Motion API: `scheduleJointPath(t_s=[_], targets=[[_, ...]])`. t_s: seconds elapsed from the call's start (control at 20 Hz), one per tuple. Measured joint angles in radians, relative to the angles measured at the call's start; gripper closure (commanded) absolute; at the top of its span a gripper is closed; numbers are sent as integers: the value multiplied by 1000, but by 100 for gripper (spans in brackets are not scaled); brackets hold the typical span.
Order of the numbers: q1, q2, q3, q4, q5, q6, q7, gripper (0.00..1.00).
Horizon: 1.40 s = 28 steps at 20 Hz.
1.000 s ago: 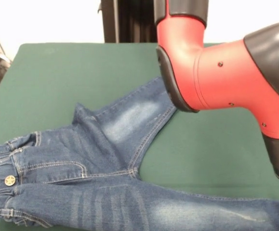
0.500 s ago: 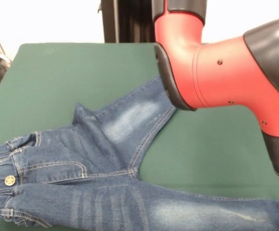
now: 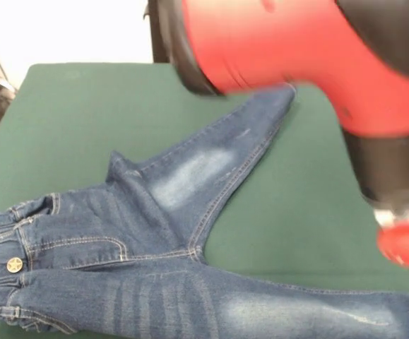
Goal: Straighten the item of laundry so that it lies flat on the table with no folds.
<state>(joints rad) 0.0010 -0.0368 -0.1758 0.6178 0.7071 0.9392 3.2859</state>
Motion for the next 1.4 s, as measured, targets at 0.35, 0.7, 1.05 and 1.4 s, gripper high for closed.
scheduleJointPath(t_s=[0.35,0.7,1.05,1.4], targets=[[-82,-135,-54,0,-47,177,0,0],[-146,-221,-106,-2,-115,233,0,0],[-195,-243,-173,-19,-260,369,0,0],[-205,-269,-203,16,-391,415,0,0]])
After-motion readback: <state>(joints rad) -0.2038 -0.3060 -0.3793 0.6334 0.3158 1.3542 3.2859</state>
